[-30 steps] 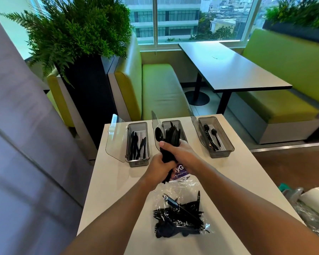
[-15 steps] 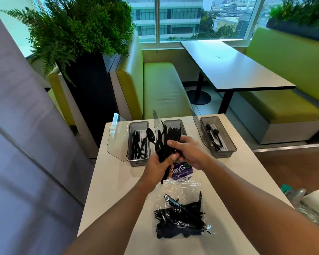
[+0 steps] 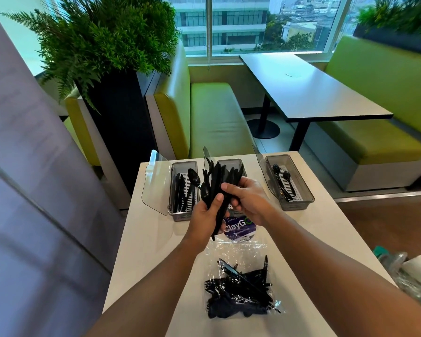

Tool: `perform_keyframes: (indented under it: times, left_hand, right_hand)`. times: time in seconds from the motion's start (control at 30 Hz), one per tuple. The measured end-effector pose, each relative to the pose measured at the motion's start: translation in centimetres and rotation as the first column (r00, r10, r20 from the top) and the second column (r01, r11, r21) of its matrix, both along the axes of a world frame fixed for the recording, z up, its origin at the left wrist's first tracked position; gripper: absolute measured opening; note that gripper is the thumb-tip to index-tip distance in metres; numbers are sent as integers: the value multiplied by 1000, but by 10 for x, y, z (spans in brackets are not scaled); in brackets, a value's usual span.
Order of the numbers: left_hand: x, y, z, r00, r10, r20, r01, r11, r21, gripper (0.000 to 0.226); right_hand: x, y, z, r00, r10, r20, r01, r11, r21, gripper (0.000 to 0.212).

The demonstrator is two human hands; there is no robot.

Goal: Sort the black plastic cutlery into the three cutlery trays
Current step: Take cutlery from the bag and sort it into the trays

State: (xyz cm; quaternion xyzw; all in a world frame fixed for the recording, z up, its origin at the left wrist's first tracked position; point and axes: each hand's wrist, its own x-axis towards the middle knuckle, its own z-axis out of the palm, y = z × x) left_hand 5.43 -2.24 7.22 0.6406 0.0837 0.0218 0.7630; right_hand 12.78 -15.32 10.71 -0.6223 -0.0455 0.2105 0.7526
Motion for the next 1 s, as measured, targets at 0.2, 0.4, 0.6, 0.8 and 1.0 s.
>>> perform_keyframes:
  times: [0.2,0.4,0.6,0.8,1.0]
  left_hand:
    - [2,0,-1,999,33,-16,-33,999,-3,52]
    - [3,-3,5,999,36,22,-36,999,-3,47]
    - [3,2,11,998,51,43,-52,998,25,46]
    - [5,4,17,994,95,55,-94,995,-18,36]
    - [12,9,12,991,129,19,-130,991,28,28]
  right_hand:
    - [0,4,3,997,-1,78,8,996,-93,31]
    - [-2,8,5,986,66,154,-44,989,-142,26]
    - [3,11,4,989,99,108,-89,992,-94,19]
    - [2,13,2,996,62,67,-61,998,-18,14]
    - [9,17,0,986,-160,54,161,987,-12,15]
